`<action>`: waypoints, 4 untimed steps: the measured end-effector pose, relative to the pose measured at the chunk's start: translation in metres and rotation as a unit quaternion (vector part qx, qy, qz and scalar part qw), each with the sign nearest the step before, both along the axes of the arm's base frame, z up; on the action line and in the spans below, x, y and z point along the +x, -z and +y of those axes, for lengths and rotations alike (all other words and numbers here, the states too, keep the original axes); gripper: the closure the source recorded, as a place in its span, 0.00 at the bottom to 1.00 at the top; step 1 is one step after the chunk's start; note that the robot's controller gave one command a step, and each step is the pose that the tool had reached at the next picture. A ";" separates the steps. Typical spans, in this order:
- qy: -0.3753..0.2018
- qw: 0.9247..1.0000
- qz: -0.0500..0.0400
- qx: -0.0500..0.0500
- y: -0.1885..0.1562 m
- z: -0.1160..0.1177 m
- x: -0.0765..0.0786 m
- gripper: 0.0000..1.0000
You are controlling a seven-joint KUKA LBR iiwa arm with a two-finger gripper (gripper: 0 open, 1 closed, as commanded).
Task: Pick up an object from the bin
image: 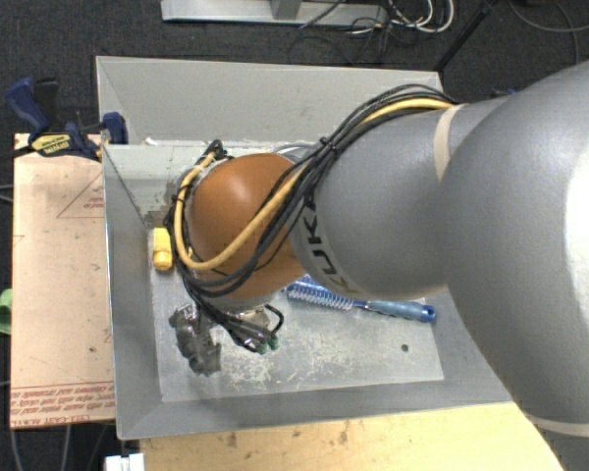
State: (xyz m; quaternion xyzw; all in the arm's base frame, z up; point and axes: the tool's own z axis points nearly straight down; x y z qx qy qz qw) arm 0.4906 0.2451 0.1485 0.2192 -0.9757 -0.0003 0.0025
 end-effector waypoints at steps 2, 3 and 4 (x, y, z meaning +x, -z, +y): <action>-0.105 0.994 -0.001 0.000 0.080 0.002 0.031 0.00; -0.051 0.999 -0.010 0.002 -0.045 -0.029 0.107 0.00; -0.010 1.000 0.000 0.000 0.077 -0.082 0.142 0.00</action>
Offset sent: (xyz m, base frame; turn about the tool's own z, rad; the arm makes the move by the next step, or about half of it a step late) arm 0.0000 0.0000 0.0000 0.0000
